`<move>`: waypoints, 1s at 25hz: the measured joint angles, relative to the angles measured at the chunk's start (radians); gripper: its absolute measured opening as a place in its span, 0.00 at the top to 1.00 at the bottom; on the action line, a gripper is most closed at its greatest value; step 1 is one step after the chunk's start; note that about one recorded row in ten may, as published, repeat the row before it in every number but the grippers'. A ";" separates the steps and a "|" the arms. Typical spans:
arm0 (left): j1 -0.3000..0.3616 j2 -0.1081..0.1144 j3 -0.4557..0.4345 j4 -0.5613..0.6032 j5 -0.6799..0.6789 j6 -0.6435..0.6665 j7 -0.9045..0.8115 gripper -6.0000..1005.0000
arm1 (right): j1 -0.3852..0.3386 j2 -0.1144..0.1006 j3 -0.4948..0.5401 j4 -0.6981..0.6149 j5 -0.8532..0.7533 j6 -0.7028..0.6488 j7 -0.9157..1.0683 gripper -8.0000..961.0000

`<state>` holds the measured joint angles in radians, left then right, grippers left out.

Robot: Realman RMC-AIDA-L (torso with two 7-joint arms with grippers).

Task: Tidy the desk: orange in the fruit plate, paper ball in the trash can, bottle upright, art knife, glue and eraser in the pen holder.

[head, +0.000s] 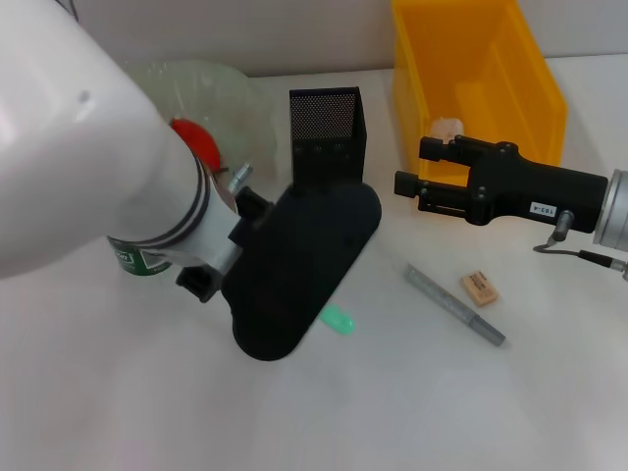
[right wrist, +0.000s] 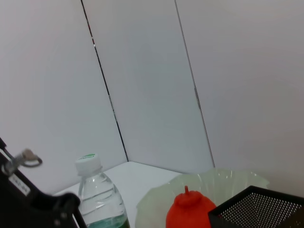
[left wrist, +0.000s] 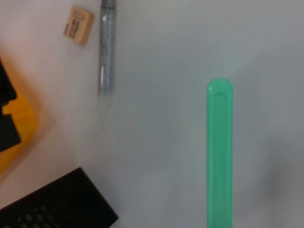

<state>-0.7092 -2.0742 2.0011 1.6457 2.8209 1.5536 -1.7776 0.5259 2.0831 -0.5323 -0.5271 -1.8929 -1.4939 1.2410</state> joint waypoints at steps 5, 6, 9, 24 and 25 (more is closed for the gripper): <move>0.045 0.002 -0.022 0.096 0.039 0.014 0.010 0.81 | -0.007 0.000 0.000 0.002 0.011 0.000 0.000 0.23; 0.065 0.002 -0.035 0.140 0.050 0.027 0.012 0.81 | -0.009 -0.001 0.000 0.003 0.013 -0.003 0.000 0.23; 0.089 0.004 -0.045 0.191 0.058 0.040 0.013 0.81 | -0.012 -0.001 -0.001 0.003 0.018 -0.006 0.000 0.23; 0.167 0.005 -0.150 0.381 0.069 0.087 0.052 0.81 | -0.048 -0.003 0.008 0.003 0.023 -0.001 0.001 0.23; 0.168 0.005 -0.163 0.386 0.069 0.087 0.061 0.81 | -0.049 -0.003 0.009 0.004 0.023 -0.001 0.001 0.23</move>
<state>-0.5411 -2.0696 1.8382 2.0312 2.8902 1.6402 -1.7166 0.4765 2.0800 -0.5235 -0.5231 -1.8697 -1.4948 1.2418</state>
